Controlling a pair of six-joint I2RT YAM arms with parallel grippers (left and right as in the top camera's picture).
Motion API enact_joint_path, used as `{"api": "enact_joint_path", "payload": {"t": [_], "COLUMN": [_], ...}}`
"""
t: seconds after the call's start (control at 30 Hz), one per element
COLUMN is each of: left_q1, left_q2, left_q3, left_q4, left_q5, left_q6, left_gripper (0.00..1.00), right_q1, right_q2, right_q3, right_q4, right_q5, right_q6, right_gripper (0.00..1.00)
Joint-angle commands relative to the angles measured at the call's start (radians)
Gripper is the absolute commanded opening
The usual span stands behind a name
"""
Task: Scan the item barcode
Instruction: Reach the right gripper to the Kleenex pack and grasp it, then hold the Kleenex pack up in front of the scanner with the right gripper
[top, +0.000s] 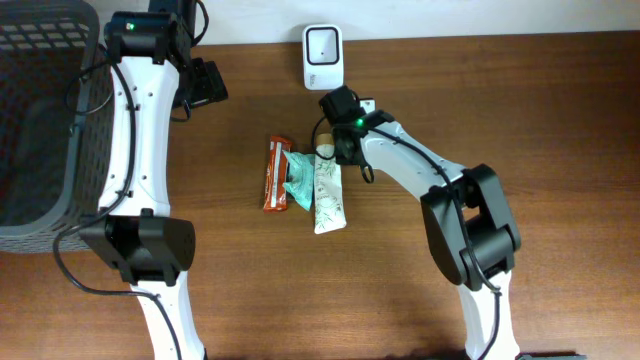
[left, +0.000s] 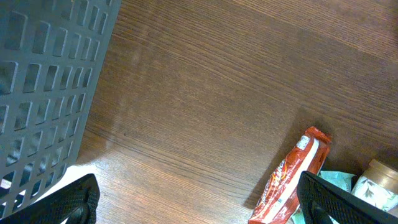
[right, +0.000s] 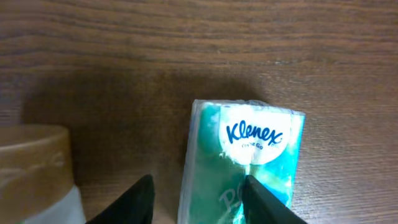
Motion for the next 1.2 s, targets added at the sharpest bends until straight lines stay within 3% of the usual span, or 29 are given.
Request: {"api": "enact_joint_path", "payload": {"t": [0.0, 0.03, 0.07, 0.2, 0.4, 0.53, 0.67, 0.7, 0.77, 0.8, 0.87, 0.97, 1.17], "left_q1": [-0.002, -0.002, -0.002, -0.002, -0.002, -0.002, -0.002, -0.002, -0.001, -0.002, -0.002, -0.002, -0.002], "left_q2": [-0.01, -0.01, -0.01, -0.01, -0.01, -0.01, -0.01, -0.01, -0.01, -0.01, -0.01, -0.01, -0.01], "left_q3": [0.006, 0.006, 0.006, 0.006, 0.006, 0.006, 0.006, 0.006, 0.006, 0.006, 0.006, 0.006, 0.006], "left_q4": [-0.001, -0.001, -0.001, -0.001, -0.001, -0.001, -0.001, -0.001, -0.001, -0.001, -0.001, -0.001, -0.001], "left_q5": [-0.011, -0.011, -0.011, -0.011, -0.011, -0.011, -0.011, -0.011, -0.011, -0.011, -0.011, -0.011, -0.011], "left_q6": [0.009, 0.009, 0.009, 0.009, 0.009, 0.009, 0.009, 0.009, 0.009, 0.009, 0.009, 0.009, 0.009], "left_gripper": [0.99, 0.99, 0.99, 0.99, 0.99, 0.99, 0.99, 0.99, 0.99, 0.99, 0.99, 0.99, 0.99], "right_q1": [-0.002, -0.003, -0.004, -0.053, -0.306, -0.414, -0.496, -0.541, -0.586, -0.6, -0.605, -0.575, -0.465], "right_q2": [0.02, 0.02, 0.014, -0.039, -0.065, -0.063, -0.059, -0.059, -0.066, -0.069, -0.077, -0.077, -0.058], "right_q3": [0.006, 0.007, 0.013, 0.101, 0.116, -0.016, -0.227, -0.24, -0.21, -0.183, -0.081, 0.05, 0.021], "right_q4": [0.003, 0.002, -0.005, -0.088, -0.136, -0.086, 0.122, 0.111, 0.04, -0.017, -0.171, -0.308, -0.28], "right_q5": [0.008, -0.002, -0.019, -0.216, -1.053, -1.183, -1.221, -1.154, -1.049, -0.989, -0.807, -0.815, -0.829], "right_q6": [0.014, 0.014, 0.013, -0.053, -0.315, -0.336, -0.181, -0.162, -0.163, -0.171, -0.192, -0.269, -0.279], "right_gripper": [0.3, 0.1, 0.04, 0.04, 0.04, 0.04, 0.04, 0.12, 0.42, 0.47, 0.49, 0.61, 0.65]}}
